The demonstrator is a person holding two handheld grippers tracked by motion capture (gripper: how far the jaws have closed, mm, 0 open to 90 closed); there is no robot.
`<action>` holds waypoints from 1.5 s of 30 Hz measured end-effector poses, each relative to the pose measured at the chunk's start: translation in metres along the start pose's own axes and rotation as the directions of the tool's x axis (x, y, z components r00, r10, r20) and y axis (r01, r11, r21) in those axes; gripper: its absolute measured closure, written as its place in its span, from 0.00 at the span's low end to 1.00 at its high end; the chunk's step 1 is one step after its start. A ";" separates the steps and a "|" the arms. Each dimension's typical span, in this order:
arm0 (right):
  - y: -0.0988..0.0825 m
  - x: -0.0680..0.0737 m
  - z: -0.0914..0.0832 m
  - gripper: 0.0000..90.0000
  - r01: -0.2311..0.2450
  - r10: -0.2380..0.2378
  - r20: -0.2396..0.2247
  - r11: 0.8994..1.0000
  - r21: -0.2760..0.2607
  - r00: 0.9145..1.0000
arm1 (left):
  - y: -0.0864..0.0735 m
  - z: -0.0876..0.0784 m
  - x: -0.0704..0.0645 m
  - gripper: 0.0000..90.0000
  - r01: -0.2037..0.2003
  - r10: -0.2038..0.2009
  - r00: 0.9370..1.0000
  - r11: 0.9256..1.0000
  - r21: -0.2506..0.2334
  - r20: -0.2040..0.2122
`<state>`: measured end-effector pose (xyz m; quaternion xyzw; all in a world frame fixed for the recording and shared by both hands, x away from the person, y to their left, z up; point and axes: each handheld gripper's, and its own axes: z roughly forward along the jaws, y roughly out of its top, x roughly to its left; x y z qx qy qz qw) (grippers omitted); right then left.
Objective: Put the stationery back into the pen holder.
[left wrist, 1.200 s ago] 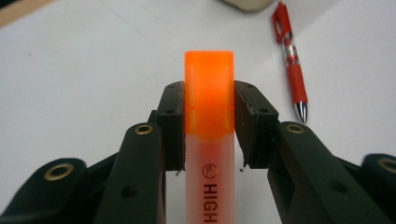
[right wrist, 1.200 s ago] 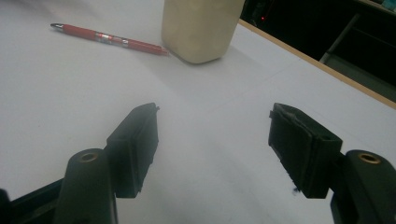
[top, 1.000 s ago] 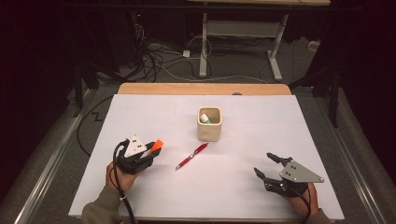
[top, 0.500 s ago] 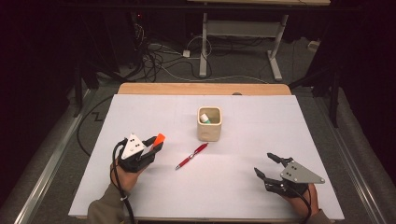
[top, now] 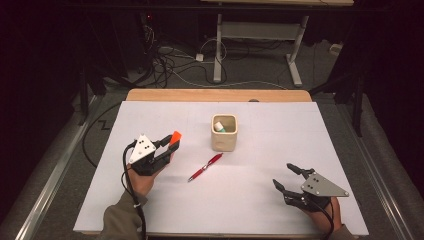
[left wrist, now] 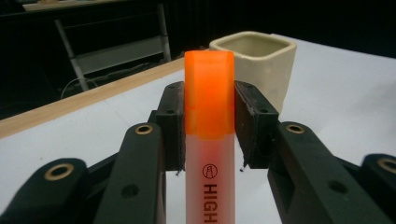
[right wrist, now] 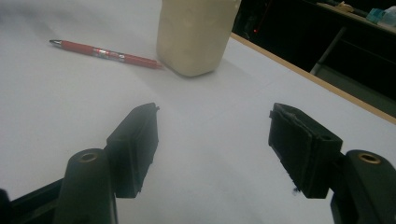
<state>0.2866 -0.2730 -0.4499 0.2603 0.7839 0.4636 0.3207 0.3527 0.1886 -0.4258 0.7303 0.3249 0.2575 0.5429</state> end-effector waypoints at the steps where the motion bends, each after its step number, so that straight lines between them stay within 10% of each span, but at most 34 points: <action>1: 0.000 0.000 0.000 0.37 0.001 -0.001 0.000 1.000 -0.001 1.000 | 0.002 0.002 0.001 0.72 0.005 -0.005 1.000 1.000 -0.007 0.004; 45: 0.000 -0.004 -0.002 0.37 -0.018 0.018 -0.013 0.999 -0.031 1.000 | 0.083 0.096 -0.019 0.72 0.038 -0.009 0.990 0.978 -0.205 0.140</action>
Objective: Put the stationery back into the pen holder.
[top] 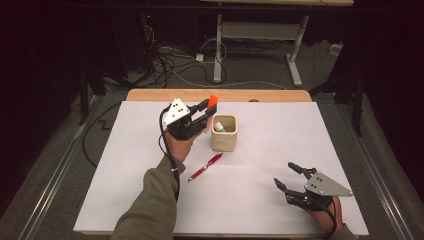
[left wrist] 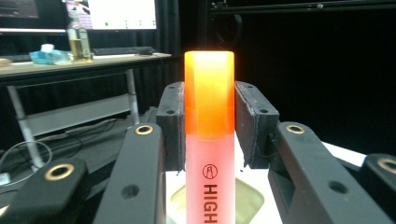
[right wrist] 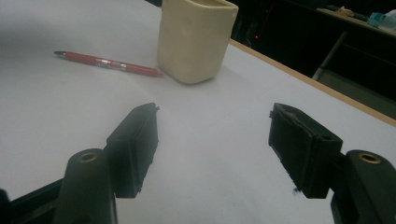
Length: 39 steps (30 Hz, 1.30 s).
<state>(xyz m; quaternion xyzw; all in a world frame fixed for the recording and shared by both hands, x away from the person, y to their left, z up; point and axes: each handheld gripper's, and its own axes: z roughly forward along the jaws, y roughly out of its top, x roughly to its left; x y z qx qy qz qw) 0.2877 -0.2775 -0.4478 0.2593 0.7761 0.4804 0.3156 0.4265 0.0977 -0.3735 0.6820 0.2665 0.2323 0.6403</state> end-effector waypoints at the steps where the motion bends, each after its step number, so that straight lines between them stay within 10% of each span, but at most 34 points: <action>1: 0.000 0.000 0.000 0.37 0.000 0.000 0.000 1.000 -0.001 1.000 | 0.000 0.003 -0.001 0.72 0.002 -0.002 1.000 1.000 0.001 0.008; 39: -0.001 0.001 0.002 0.37 0.026 -0.026 -0.010 1.000 0.010 1.000 | -0.021 0.067 -0.005 0.71 0.027 -0.031 0.997 0.997 0.071 0.068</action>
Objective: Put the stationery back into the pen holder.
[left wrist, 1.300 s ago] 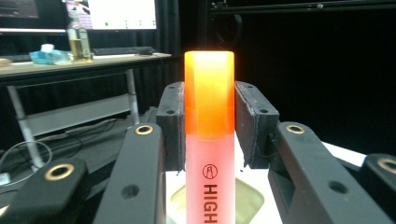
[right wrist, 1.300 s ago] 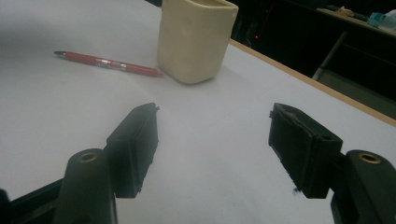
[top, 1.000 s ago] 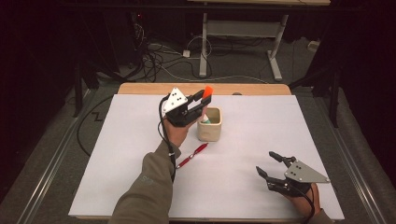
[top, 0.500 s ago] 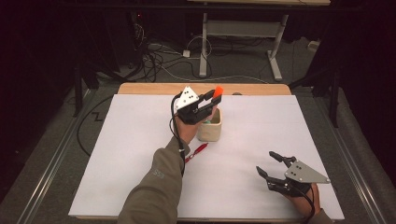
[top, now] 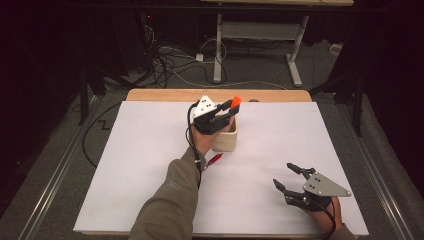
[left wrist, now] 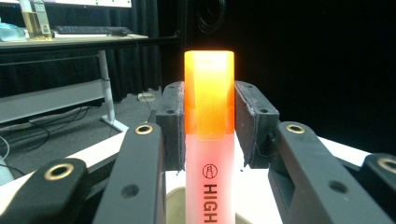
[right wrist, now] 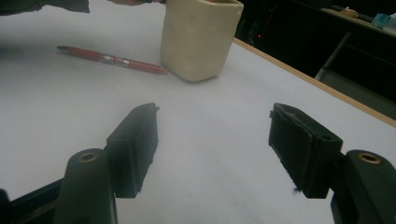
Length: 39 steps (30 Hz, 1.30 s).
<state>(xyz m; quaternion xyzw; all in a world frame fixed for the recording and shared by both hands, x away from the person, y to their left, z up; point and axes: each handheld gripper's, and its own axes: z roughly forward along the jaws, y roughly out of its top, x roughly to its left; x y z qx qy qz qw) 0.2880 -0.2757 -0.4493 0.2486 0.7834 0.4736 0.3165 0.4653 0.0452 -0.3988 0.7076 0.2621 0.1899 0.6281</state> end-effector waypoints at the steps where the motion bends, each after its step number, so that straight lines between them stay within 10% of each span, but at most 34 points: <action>1: 0.000 0.000 0.000 0.37 0.001 -0.001 0.000 1.000 0.000 1.000 | 0.000 0.000 0.000 0.71 0.003 -0.003 1.000 1.000 0.002 0.005; 39: 0.000 0.003 0.003 0.37 0.013 -0.013 -0.015 1.000 0.024 1.000 | -0.022 -0.019 0.007 0.71 -0.001 0.007 0.999 0.991 0.133 -0.043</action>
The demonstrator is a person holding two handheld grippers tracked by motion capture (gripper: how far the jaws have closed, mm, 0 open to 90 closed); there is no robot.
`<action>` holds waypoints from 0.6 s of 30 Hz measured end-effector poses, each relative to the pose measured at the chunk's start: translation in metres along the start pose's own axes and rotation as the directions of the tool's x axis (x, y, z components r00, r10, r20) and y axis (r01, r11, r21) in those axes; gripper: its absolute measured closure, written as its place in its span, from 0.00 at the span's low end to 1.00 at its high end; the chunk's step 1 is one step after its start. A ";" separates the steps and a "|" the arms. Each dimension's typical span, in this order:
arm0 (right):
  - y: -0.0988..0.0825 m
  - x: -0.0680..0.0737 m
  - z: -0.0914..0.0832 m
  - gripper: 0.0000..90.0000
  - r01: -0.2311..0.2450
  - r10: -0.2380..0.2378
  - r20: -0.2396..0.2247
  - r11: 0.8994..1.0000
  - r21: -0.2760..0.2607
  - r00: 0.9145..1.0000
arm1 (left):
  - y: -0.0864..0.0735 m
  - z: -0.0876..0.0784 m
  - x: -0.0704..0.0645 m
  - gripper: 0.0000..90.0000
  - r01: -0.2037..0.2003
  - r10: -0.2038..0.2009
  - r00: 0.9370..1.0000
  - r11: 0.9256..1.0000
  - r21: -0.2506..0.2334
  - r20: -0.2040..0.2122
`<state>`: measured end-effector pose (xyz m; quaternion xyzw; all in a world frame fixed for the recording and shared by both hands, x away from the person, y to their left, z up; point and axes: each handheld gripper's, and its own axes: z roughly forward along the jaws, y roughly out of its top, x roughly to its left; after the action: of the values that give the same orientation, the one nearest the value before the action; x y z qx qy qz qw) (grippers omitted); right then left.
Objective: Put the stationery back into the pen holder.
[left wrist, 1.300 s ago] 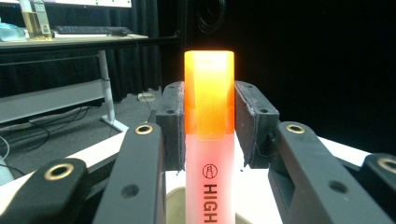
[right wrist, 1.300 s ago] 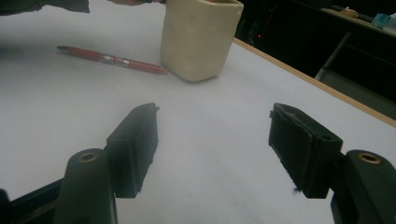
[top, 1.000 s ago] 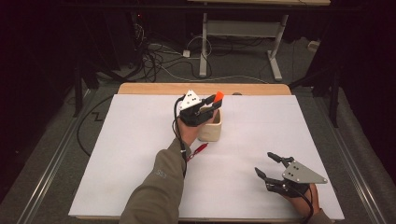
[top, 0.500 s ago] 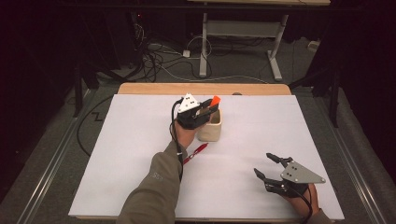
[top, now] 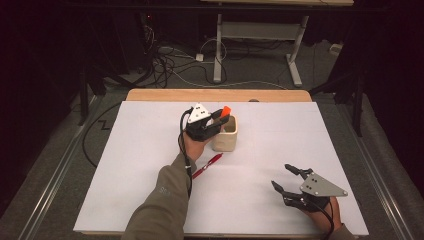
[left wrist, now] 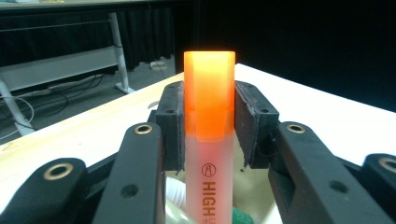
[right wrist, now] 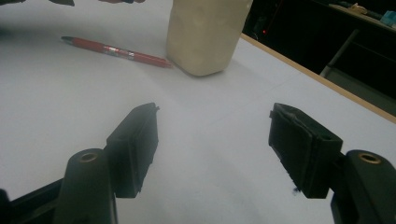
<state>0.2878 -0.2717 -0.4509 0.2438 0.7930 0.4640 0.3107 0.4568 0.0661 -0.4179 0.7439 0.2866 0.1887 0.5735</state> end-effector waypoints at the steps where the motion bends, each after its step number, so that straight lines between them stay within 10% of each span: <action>1: 0.000 0.000 0.000 0.37 0.000 0.000 0.001 1.000 0.001 1.000 | 0.000 0.000 0.000 0.71 -0.003 0.003 1.000 1.000 0.003 -0.002; 18: 0.000 0.001 0.000 0.37 0.003 -0.003 -0.002 1.000 0.002 1.000 | 0.002 -0.010 -0.004 0.66 -0.067 0.068 0.997 0.996 0.056 -0.021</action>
<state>0.2876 -0.2711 -0.4509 0.2428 0.7941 0.4628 0.3103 0.4483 0.0702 -0.4128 0.7665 0.2728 0.2084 0.5428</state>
